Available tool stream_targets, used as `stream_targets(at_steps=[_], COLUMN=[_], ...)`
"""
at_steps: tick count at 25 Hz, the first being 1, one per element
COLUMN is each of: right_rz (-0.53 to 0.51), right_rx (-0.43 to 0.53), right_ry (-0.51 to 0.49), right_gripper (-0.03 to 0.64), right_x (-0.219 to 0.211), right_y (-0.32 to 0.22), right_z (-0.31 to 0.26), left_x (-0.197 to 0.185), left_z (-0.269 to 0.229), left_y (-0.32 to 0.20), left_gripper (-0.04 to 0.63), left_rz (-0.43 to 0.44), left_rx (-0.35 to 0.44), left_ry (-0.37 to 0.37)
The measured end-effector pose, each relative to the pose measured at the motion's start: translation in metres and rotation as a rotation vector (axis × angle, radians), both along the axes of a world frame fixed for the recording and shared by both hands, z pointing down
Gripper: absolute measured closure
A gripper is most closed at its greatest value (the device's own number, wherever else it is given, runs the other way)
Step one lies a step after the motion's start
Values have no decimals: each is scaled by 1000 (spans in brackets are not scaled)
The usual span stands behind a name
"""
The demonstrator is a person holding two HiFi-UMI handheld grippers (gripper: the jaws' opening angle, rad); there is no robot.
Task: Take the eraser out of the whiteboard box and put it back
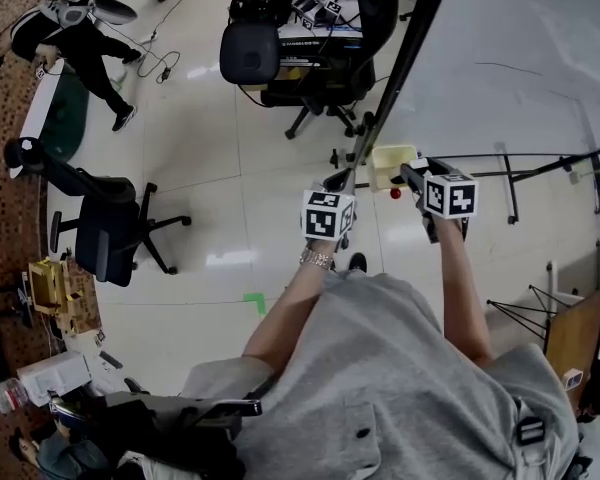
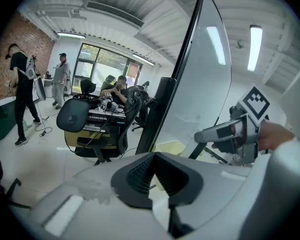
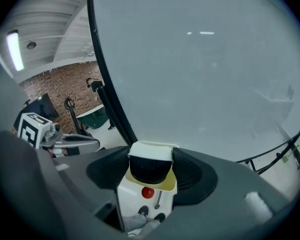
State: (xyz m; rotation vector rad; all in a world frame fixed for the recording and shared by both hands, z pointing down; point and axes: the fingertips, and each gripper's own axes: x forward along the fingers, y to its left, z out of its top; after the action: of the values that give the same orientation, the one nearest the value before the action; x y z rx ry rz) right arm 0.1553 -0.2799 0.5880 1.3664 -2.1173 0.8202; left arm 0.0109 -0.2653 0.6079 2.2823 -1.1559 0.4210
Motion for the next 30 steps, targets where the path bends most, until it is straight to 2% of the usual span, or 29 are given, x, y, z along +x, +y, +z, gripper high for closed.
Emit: stream_targets(at_steps=[6, 9, 14, 19, 20, 21, 22, 25, 30], right_rz=[-8, -5, -2, 49, 65, 75, 74, 38, 17], right_rx=[-74, -39, 8, 100, 124, 146, 157, 123, 93], right_ry=[53, 80, 15, -81, -111, -148, -189, -242, -164], right_gripper=[341, 339, 330, 334, 379, 573, 614, 614, 614], right_x=[-11, -13, -15, -12, -11, -10, -12, -23, -51], right_y=[1, 2, 7, 20, 24, 30, 37, 60, 99], right_z=[65, 75, 63, 31, 26, 23, 22, 36, 45], left_x=[-3, -8, -10, 0, 3, 5, 7, 7, -10], left_z=[0, 1, 6, 20, 23, 27, 31, 39, 30], left_y=[8, 15, 28, 57, 64, 72, 82, 110, 128], left_gripper=[591, 591, 591, 591, 591, 591, 591, 591, 591], left_rz=[-11, -22, -30, -20, -15, -9, -3, 6, 16], left_rx=[2, -4, -21, -58, -64, -71, -78, -92, -60], left_ry=[-12, -22, -40, -70, -77, -87, -98, -119, -116])
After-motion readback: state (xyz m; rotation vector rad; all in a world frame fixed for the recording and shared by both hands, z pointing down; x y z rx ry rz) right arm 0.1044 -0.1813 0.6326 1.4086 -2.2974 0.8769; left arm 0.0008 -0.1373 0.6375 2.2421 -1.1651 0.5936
